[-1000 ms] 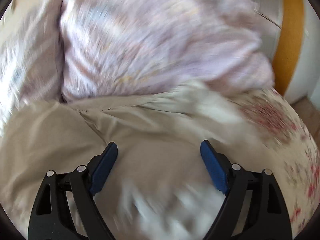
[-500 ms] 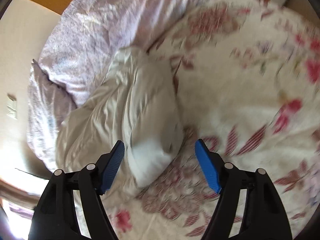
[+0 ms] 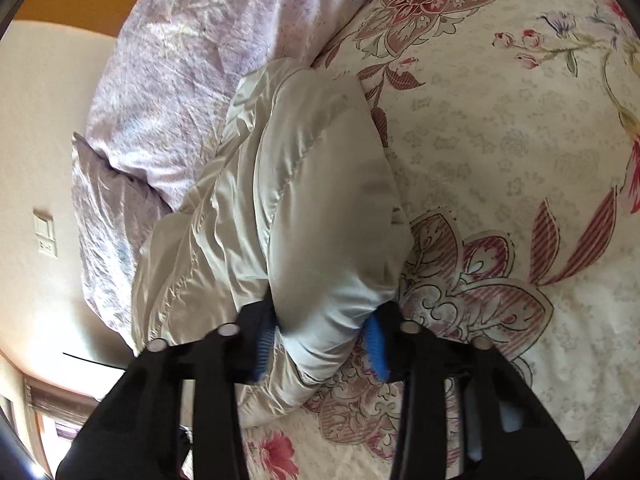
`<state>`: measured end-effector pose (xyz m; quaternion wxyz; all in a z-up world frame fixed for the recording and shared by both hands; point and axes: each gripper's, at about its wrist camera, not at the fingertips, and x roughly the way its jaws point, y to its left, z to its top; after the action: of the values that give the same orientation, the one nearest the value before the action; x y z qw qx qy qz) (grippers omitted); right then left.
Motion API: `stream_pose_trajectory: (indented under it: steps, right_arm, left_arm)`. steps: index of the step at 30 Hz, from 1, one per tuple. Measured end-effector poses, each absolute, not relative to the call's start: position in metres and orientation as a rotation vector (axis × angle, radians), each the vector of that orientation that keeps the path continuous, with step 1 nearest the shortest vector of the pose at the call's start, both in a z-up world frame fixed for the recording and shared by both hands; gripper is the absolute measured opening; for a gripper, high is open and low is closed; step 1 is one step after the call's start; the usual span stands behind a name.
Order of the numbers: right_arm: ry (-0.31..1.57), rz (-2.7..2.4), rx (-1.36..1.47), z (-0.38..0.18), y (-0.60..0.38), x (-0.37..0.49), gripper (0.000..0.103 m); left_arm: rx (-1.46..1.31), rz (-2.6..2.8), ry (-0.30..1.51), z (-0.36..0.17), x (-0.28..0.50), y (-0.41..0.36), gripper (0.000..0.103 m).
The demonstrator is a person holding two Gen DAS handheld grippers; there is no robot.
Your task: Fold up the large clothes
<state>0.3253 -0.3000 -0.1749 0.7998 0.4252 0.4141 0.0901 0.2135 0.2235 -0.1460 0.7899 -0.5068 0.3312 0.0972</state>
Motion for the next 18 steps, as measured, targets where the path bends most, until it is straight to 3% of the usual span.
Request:
stream_pose_trajectory:
  steps: [4, 18]
  right_arm:
    - [0.848, 0.212, 0.909, -0.164, -0.298, 0.317, 0.022]
    - [0.874, 0.427, 0.841, -0.145, -0.273, 0.242, 0.020]
  left_arm:
    - [-1.065, 0.184, 0.672, -0.133, 0.206, 0.223, 0.022]
    - [-1.016, 0.158, 0.631, -0.109, 0.094, 0.258, 0.020]
